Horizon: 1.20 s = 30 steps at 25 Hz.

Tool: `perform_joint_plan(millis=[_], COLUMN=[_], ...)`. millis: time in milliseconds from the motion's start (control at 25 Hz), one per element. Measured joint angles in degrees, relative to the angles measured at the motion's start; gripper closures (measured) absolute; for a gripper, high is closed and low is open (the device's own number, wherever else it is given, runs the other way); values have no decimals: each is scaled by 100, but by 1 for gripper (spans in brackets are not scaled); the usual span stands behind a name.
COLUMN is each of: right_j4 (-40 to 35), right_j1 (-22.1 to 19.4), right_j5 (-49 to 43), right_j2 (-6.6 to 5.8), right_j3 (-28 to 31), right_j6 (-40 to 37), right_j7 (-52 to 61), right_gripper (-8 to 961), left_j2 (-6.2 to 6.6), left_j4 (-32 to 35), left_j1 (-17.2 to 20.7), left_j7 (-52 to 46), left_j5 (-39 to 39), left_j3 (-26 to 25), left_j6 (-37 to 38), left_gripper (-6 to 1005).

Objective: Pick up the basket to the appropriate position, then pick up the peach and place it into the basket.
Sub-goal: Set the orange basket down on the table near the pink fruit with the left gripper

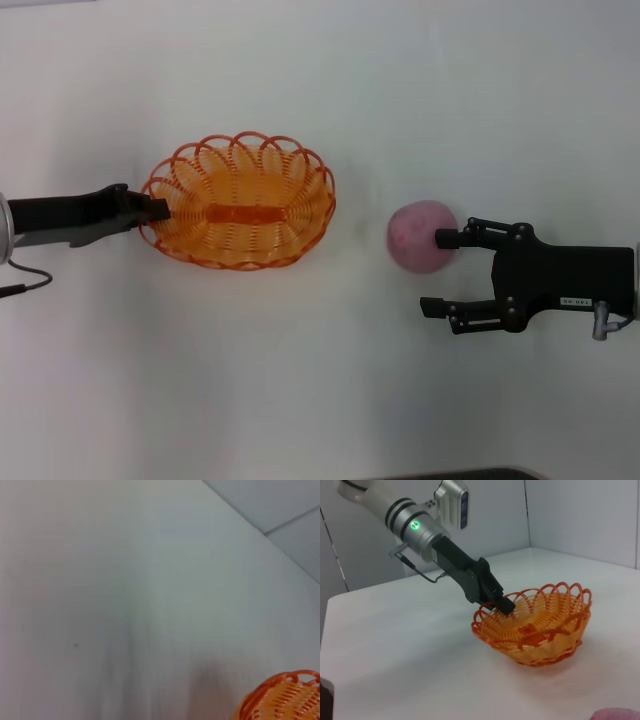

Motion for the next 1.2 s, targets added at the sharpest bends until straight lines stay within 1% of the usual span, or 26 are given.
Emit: perform_joint_plan(millis=[240, 440, 640, 760, 880, 1200], right_j4=[0, 0, 0, 0, 0, 0], right_j1=[18, 21, 44, 46, 46, 37], right_j5=[2, 10, 15, 13, 15, 25], right_j2=[0, 0, 0, 0, 0, 0], right_j3=[3, 4, 2, -1, 3, 4], right_j6=[0, 1, 1, 1, 1, -1], right_j7=[2, -3, 5, 8, 2, -11], right_gripper=[20, 20, 20, 20, 20, 19], left_j2=[2, 5, -14, -25, -37, -40], left_j4=[353, 479, 595, 618, 674, 730], left_j1=[80, 90, 121, 167, 226, 254], left_j7=[-413, -614, -945, -1091, -1182, -1233], left_j5=[58, 60, 60, 43, 9, -9], left_j3=[526, 633, 916, 939, 955, 1233], left_j6=[-173, -159, -102, -89, -125, -234], left_gripper=[930, 929, 927, 925, 924, 919])
